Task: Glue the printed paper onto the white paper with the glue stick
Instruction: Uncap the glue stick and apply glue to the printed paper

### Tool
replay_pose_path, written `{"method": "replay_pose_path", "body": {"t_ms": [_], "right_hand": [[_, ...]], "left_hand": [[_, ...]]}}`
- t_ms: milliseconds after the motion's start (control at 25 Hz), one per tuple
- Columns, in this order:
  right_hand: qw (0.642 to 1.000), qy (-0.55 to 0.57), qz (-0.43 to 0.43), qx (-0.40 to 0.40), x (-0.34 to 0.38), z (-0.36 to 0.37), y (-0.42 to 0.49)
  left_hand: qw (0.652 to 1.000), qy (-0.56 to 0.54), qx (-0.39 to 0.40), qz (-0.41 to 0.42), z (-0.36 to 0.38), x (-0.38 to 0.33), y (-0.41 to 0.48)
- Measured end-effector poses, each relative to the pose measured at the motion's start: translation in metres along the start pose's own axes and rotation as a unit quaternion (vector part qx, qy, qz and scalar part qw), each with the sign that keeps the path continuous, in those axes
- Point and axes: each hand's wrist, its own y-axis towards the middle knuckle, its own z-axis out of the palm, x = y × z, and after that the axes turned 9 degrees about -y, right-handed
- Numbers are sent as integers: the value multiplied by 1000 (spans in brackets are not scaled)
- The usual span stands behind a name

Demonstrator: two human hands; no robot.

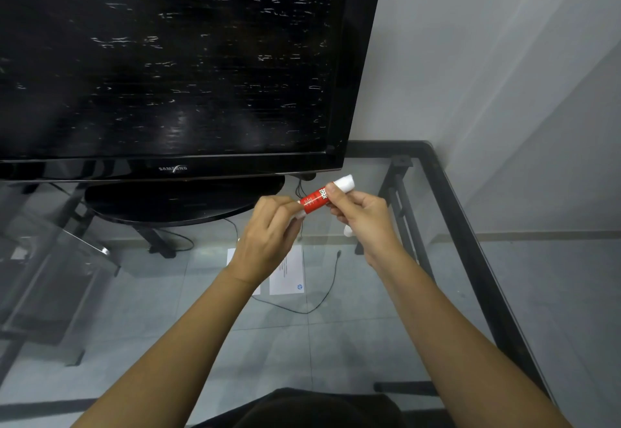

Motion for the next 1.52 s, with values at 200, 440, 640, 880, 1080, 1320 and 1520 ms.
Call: {"method": "replay_pose_path", "body": {"t_ms": [200, 440, 640, 880, 1080, 1320, 1520], "right_hand": [[1000, -3, 2, 24, -3, 2, 4], [980, -176, -11, 91, -55, 24, 21], [825, -517, -104, 204, -140, 56, 17], [729, -625, -127, 250, -182, 76, 13], [724, -635, -117, 244, -195, 40, 16], [781, -569, -93, 240, -207, 18, 11], [833, -491, -93, 238, -209, 14, 13]], "left_hand": [[894, -291, 62, -335, -6, -6, 1], [845, -320, -15, -428, -14, 6, -22], [818, -285, -29, -498, -22, 21, -63], [804, -256, -8, -536, -19, 33, -96], [762, -319, 10, -564, 0, 42, -105], [604, -453, -111, -647, 36, 37, -109], [348, -583, -236, -695, 49, 37, -104]]}}
